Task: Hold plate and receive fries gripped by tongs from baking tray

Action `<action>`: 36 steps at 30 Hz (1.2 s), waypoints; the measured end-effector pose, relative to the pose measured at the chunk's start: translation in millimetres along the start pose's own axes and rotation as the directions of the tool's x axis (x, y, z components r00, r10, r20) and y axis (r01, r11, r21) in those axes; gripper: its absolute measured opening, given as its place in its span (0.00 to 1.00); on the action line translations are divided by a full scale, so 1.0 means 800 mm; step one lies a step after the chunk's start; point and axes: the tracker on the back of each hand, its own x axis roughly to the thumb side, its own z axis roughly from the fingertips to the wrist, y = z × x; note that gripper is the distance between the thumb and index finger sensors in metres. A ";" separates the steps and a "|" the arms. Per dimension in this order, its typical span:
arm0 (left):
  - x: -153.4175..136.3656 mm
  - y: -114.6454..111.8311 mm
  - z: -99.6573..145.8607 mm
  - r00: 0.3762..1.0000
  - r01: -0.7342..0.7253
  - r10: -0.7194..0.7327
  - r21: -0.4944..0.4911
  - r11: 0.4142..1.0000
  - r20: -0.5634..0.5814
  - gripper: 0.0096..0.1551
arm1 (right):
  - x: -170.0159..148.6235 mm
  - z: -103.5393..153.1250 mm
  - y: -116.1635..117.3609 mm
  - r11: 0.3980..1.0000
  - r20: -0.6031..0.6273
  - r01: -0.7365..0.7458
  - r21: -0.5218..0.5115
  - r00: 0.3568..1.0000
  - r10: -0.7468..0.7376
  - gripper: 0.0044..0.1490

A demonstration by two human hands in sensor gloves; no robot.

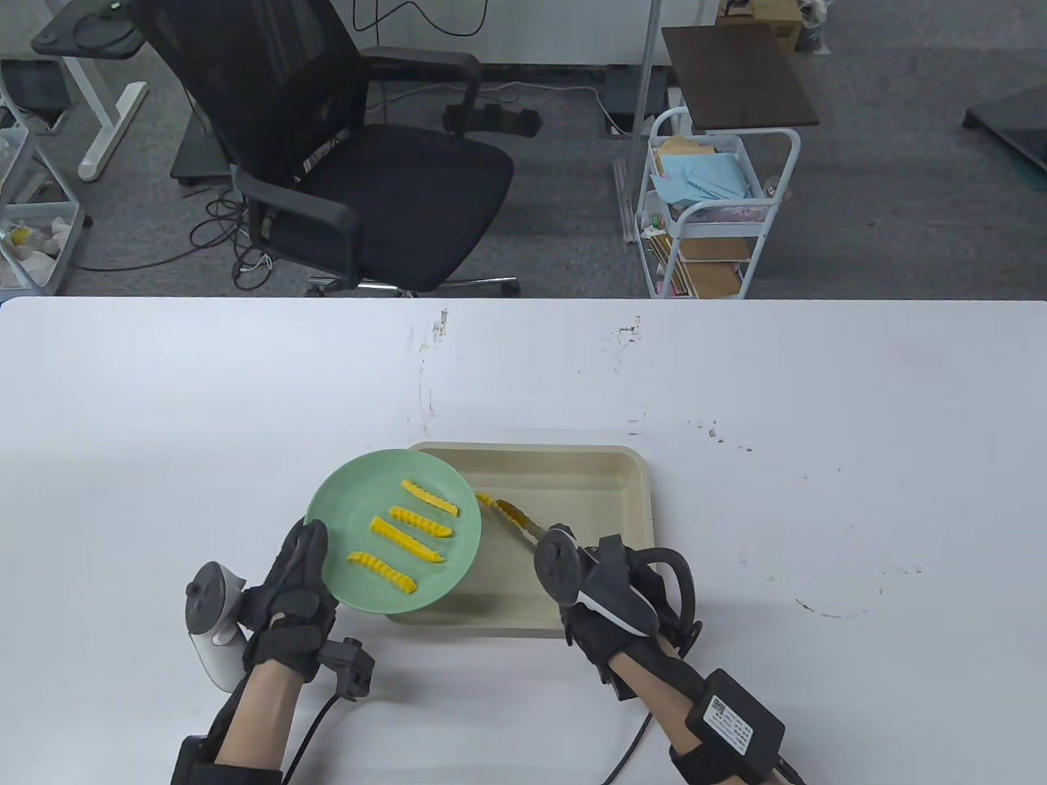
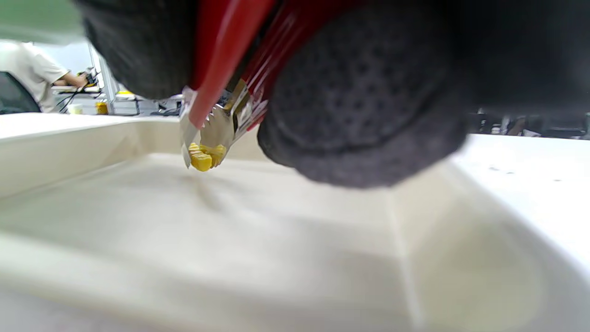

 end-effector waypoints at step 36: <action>-0.005 -0.006 -0.002 0.999 0.018 -0.020 -0.040 0.999 -0.035 0.36 | 0.030 0.022 -0.067 0.993 0.187 0.074 -0.088 0.981 -0.057 0.36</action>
